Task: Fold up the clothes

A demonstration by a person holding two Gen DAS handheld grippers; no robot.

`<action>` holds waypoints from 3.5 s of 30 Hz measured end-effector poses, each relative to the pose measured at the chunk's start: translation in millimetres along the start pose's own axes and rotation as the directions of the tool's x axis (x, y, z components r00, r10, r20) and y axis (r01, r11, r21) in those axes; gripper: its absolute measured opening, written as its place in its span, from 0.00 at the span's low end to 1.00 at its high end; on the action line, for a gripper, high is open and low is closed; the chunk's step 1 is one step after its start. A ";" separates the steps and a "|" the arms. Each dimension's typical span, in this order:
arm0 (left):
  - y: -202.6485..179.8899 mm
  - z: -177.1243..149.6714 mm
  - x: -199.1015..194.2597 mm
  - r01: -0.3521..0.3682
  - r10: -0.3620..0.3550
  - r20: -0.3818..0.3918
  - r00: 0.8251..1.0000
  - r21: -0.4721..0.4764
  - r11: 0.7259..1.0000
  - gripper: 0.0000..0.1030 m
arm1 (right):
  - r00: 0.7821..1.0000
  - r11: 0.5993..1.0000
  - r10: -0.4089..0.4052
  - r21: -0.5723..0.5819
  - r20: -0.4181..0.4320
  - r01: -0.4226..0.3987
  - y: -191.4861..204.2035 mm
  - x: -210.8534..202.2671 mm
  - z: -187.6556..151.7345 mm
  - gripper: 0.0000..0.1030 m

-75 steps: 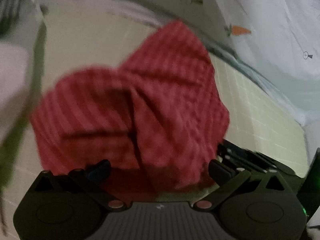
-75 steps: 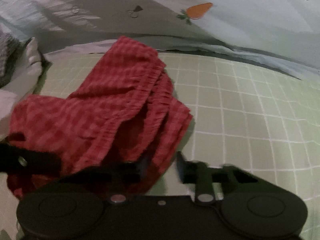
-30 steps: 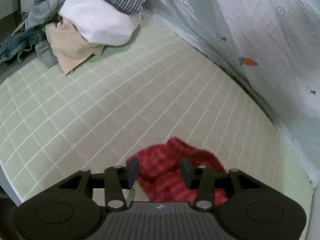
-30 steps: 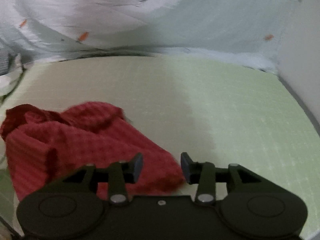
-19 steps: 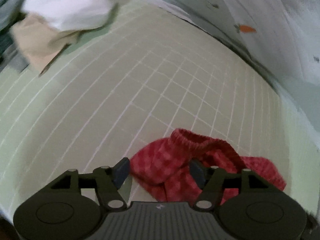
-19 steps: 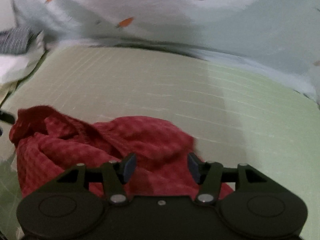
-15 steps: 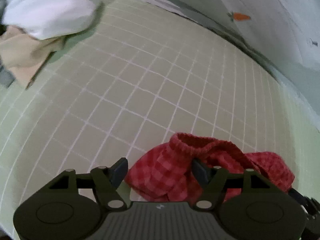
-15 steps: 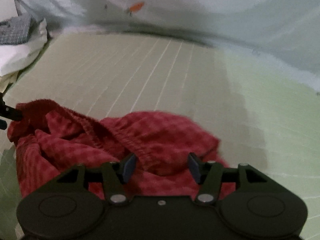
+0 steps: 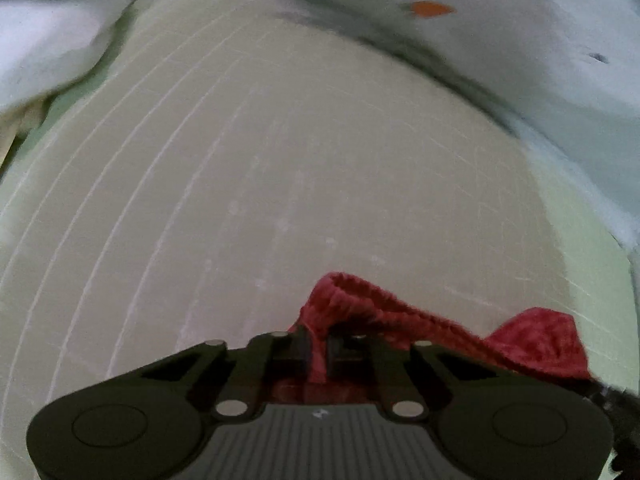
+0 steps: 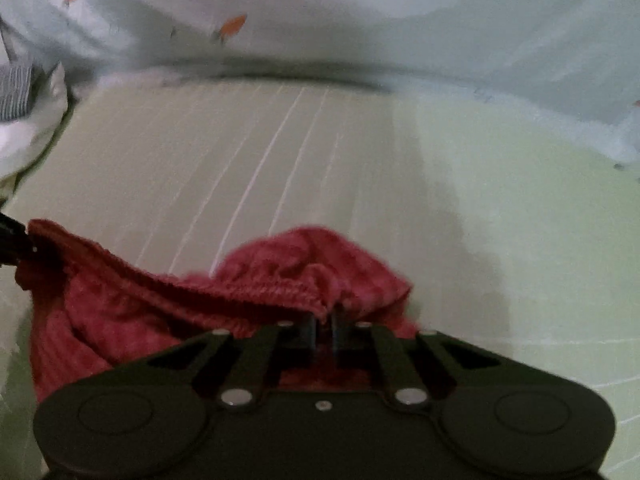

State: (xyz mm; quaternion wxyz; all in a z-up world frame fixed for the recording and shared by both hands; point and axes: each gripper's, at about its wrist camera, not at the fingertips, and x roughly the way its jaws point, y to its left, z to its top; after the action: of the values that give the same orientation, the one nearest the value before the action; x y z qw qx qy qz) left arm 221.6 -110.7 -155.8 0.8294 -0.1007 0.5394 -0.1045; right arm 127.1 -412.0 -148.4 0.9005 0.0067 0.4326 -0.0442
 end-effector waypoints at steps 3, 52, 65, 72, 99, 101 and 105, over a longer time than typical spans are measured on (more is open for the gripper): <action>-25.5 16.8 -20.8 0.011 -0.018 0.084 0.996 0.084 0.996 0.07 | 0.997 1.000 -0.012 0.020 0.072 0.011 -16.9 -28.7 16.4 0.07; -42.5 -95.8 -38.9 -0.172 0.162 0.103 0.981 0.096 0.980 0.03 | 0.989 0.958 -0.133 0.249 -0.060 0.144 -94.5 -49.9 -85.1 0.81; 52.4 -106.9 -82.1 -0.372 0.399 0.106 0.911 -0.208 0.904 0.53 | 0.990 0.949 -0.133 0.283 -0.054 0.143 -107.1 -35.5 -77.3 0.82; -10.8 -115.7 -34.1 -0.238 0.237 0.018 0.971 0.017 0.971 0.72 | 0.990 0.926 -0.121 0.350 -0.076 0.140 -113.1 -26.9 -85.6 0.81; -16.9 -122.1 5.9 -0.216 0.246 -0.114 0.963 0.225 0.950 0.89 | 0.982 0.981 0.187 0.048 -0.022 -0.186 15.7 24.6 -33.5 0.06; -16.1 -121.3 6.1 -0.212 0.242 -0.116 0.963 0.225 0.951 0.90 | 0.973 0.973 0.225 0.064 -0.046 -0.222 18.2 25.5 -37.4 0.13; -13.3 -120.7 8.0 -0.209 0.239 -0.119 0.964 0.218 0.953 0.93 | 0.979 0.971 0.202 0.119 0.038 -0.205 -2.8 -2.3 -43.3 0.56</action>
State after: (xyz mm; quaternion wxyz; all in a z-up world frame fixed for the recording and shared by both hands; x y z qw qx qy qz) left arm 113.3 -132.3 -207.1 0.8007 0.0547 0.5923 -0.0712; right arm 91.8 -412.4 -173.7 0.9036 0.1057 0.4145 0.0217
